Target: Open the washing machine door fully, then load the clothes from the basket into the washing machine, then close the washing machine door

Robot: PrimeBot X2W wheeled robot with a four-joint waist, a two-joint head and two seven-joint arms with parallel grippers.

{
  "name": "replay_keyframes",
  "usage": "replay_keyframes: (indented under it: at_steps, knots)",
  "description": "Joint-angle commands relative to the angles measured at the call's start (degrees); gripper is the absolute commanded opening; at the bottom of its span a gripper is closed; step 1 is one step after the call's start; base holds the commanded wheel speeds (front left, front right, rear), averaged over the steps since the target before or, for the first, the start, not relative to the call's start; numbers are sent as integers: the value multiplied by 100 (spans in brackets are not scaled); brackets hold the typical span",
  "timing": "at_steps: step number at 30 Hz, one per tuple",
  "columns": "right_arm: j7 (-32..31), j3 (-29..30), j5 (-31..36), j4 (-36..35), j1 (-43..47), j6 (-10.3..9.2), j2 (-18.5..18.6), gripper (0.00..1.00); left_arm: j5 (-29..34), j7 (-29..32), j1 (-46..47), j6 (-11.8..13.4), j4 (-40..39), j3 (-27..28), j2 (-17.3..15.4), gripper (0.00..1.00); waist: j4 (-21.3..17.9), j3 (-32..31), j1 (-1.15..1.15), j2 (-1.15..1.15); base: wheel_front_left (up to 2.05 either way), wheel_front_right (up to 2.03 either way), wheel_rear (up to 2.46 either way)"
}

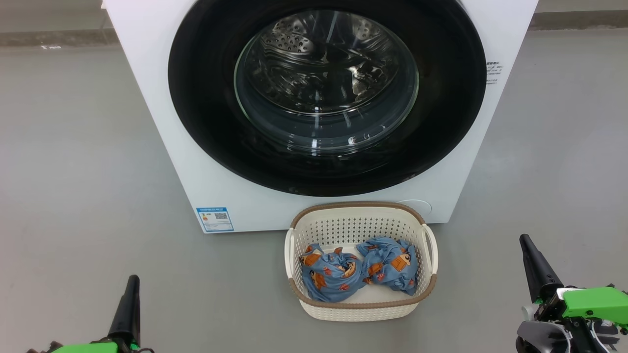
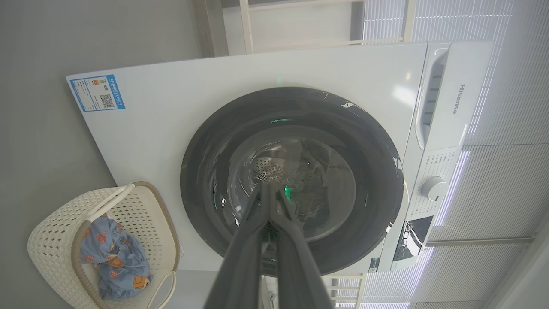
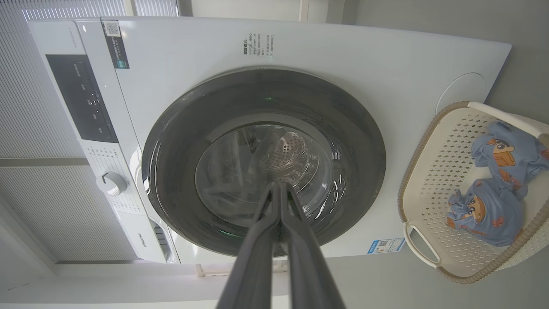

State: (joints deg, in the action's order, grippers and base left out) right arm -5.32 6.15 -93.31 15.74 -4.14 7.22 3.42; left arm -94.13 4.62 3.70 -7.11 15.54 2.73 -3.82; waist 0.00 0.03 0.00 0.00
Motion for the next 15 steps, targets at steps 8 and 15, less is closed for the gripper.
replay_keyframes:
  at_steps: [8, 15]
  knots:
    - [-30, -70, 24, -144, -233, 26, 28, 0, 51, 49, 273, -37, -127, 208, -35, 0, 0, 0, 0, 0, 0, 0, 0]
    - [-34, -65, 28, -144, -234, 26, 25, 0, 56, 54, 274, -37, -126, 214, -30, 0, 0, 0, 0, 0, 0, 0, 0]
